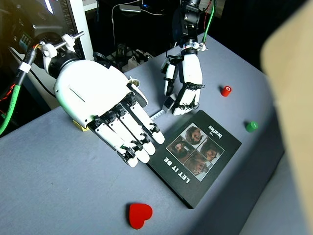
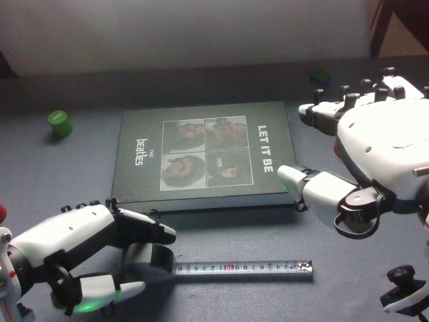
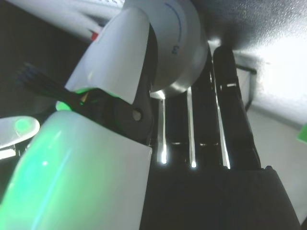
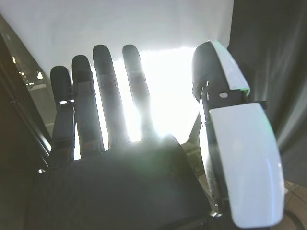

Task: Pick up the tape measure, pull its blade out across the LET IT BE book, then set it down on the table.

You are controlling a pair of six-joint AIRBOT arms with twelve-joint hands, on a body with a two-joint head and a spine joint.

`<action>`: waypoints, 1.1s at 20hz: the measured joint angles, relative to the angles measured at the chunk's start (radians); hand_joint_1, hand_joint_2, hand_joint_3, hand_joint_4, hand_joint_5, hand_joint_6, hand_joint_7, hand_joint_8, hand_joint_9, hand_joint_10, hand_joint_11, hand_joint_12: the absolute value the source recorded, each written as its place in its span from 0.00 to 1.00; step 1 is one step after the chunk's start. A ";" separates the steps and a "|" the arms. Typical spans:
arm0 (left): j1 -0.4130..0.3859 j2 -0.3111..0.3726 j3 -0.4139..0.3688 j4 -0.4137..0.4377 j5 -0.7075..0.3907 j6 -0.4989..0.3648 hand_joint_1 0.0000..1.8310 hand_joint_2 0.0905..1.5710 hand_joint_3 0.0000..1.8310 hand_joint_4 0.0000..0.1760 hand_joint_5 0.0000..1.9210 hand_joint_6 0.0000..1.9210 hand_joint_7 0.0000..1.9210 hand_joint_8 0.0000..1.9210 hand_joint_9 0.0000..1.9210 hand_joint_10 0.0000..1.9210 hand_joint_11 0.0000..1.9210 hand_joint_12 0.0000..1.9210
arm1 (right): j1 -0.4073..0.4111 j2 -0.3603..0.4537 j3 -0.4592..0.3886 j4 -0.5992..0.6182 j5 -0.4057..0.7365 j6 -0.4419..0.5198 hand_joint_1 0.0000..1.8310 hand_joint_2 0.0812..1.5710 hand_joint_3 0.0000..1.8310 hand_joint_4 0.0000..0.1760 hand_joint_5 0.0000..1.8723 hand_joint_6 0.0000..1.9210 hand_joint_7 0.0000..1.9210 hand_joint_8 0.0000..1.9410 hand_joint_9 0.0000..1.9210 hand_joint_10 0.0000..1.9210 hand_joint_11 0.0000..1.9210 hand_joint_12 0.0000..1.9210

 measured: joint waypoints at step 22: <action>-0.581 0.082 0.171 0.032 0.441 0.088 0.76 0.67 0.00 0.00 0.48 0.53 0.60 0.30 0.53 0.57 0.47 0.51 | 0.268 -0.036 0.118 0.037 -0.182 -0.021 0.27 0.75 0.00 0.07 0.25 0.00 0.24 0.00 0.19 0.00 0.00 0.51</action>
